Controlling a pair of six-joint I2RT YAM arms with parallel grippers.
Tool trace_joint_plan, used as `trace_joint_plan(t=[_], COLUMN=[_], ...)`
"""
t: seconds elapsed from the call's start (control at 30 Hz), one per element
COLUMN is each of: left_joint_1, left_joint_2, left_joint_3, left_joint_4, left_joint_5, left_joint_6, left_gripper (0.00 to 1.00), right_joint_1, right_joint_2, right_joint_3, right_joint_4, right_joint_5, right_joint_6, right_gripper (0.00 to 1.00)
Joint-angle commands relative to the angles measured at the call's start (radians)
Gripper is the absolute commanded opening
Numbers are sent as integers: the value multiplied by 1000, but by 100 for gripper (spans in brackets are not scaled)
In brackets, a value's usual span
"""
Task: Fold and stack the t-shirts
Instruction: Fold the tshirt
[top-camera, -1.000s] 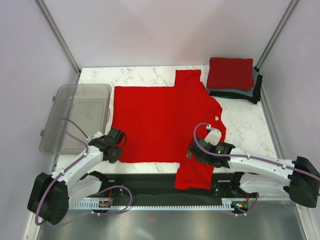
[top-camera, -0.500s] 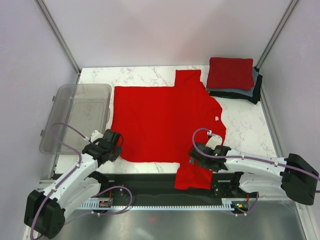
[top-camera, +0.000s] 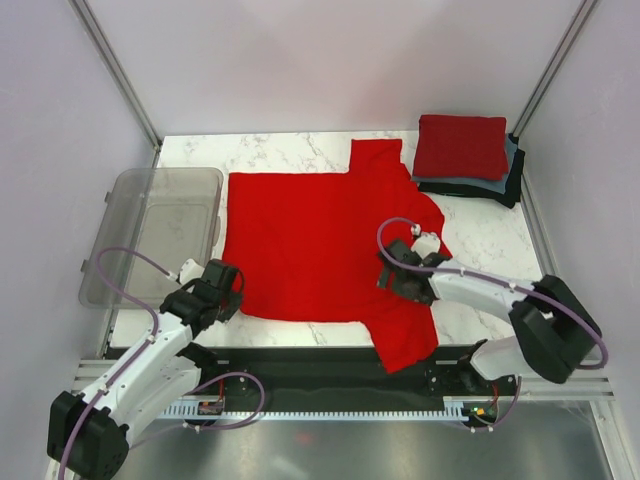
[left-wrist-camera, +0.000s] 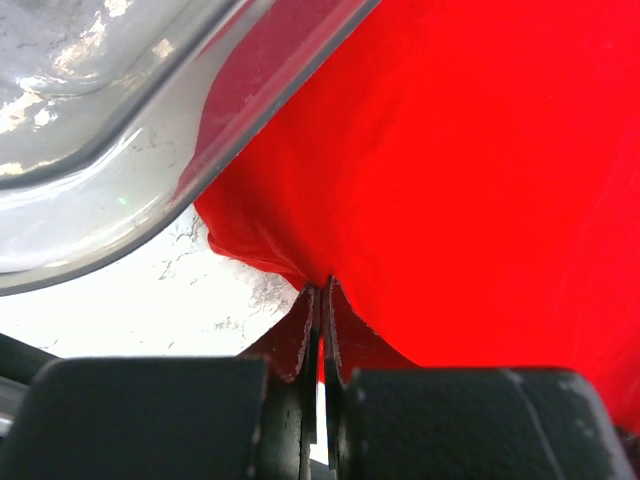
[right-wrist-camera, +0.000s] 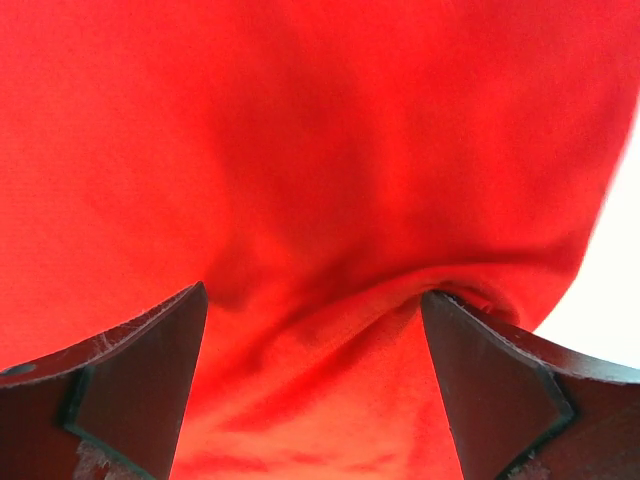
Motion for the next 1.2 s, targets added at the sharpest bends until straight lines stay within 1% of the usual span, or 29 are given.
trace_joint_plan(t=[0.0,0.03,0.07,0.17,0.2,0.23,0.27,0.3,0.33,0.37,0.4,0.47,0.5,0.57,0.63,0.73,0.77,0.83,0.93,0.97,1.03,1.07,1.1,1.13,1.17], left_joint_1=[3,4,4,3,6,6,6,4,6,6,6,6,6,6,4,6,6,4,6,6,6,6,6,6,6], left_joint_2=[-11,-13,-14,-26,-28,-28,-30,-30,-28,-25,-22,-19,-17,-14,-16,-20,-28,-34,-40,-37,-34,-30,-28,-25,-25], left_joint_3=[6,6,9,12,10,12,12,12,12,13,15,22,24,26,26,22,21,19,19,19,21,22,22,22,22], left_joint_4=[7,7,7,5,5,5,5,5,5,7,7,8,8,10,10,8,8,7,5,7,7,7,7,7,7], left_joint_5=[-16,-16,-16,-21,-24,-24,-24,-24,-22,-21,-16,-12,-8,-7,-4,-4,-5,-8,-12,-10,-10,-10,-10,-10,-5], left_joint_6=[40,43,45,52,52,55,55,54,54,54,54,54,54,54,54,57,58,58,57,58,57,60,61,63,64], left_gripper=[2,2,2,2,2,2,2,2,2,2,2,2,2,2,2,2,2,2,2,2,2,2,2,2,2], right_joint_1=[-75,-83,-83,-83,-81,-83,-84,-83,-83,-77,-72,-26,-6,34,51,109,141,164,203,210,212,212,210,212,212], right_joint_2=[99,111,116,67,18,-13,-42,-112,-149,-186,-249,-293,-315,-315,-280,-234,-225,-202,-163,-156,-148,-149,-153,-153,-160], right_joint_3=[162,206,270,289,277,260,212,182,144,59,21,-66,-85,-118,-126,-126,-131,-143,-145,-142,-139,-139,-139,-140,-142], right_joint_4=[95,87,84,57,9,-25,-58,-109,-121,-123,-138,-160,-196,-212,-224,-235,-237,-215,-203,-204,-198,-195,-192,-192,-194], right_joint_5=[-22,-32,-35,-6,14,55,66,67,53,9,-12,-7,5,20,22,34,34,21,37,40,48,53,57,56,56], right_joint_6=[-224,-293,-324,-356,-342,-309,-237,-189,-154,-87,-53,6,56,86,96,133,151,176,198,199,199,198,198,198,199], right_gripper=[95,95,95,95,95,95,94,93,92,89,88,87,87,87,87,87,85,83,74,67,60,51,46,39,26])
